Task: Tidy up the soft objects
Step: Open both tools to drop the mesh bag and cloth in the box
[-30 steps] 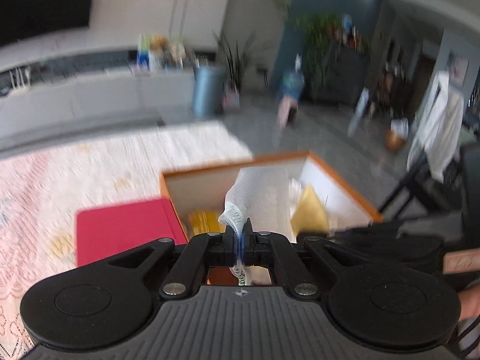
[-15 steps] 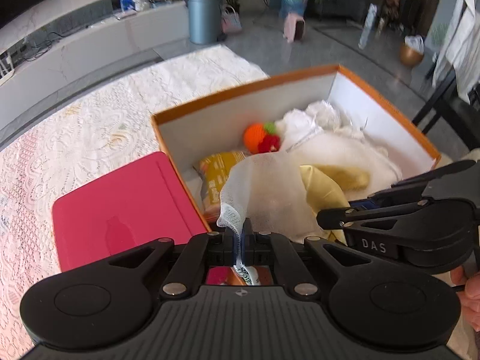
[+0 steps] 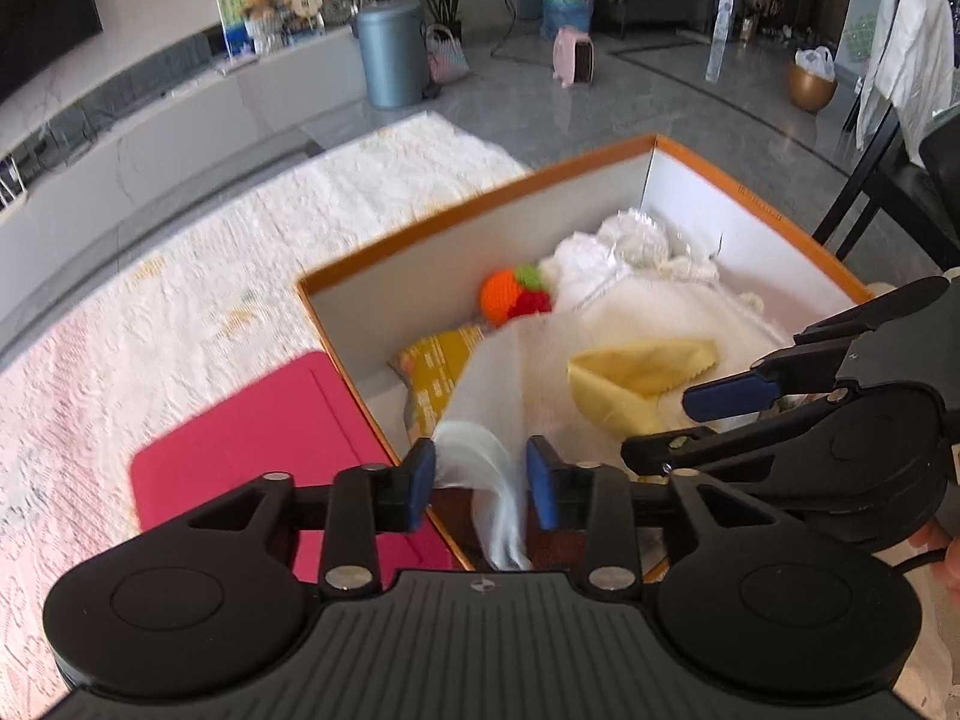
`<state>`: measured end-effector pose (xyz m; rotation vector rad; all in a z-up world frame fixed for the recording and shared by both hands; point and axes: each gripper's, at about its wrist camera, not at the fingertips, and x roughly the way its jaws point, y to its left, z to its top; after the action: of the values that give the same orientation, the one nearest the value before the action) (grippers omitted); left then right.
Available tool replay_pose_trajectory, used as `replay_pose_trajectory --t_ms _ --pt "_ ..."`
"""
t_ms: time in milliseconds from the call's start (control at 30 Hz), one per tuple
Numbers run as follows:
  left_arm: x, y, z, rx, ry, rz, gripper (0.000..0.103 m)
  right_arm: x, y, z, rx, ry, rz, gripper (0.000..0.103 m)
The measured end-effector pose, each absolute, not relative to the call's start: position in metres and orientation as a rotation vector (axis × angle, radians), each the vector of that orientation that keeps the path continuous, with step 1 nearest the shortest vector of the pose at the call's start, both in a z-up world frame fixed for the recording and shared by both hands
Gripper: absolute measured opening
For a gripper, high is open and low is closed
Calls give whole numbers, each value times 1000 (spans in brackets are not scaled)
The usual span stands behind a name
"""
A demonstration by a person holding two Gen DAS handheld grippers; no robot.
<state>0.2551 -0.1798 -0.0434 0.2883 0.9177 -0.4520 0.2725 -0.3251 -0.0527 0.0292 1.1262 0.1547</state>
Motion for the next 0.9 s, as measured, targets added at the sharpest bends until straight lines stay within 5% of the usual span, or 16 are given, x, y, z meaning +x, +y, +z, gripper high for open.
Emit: replay_pose_trajectory --t_ms 100,500,900 --pt "249 -174 -28 290 881 -449 55 268 -326 -41 1 1116 155 58" --pt "218 -150 34 203 644 -409 67 231 -330 25 10 962 98 92" --pt "160 -116 76 182 333 -330 76 164 -310 92 72 612 46 100"
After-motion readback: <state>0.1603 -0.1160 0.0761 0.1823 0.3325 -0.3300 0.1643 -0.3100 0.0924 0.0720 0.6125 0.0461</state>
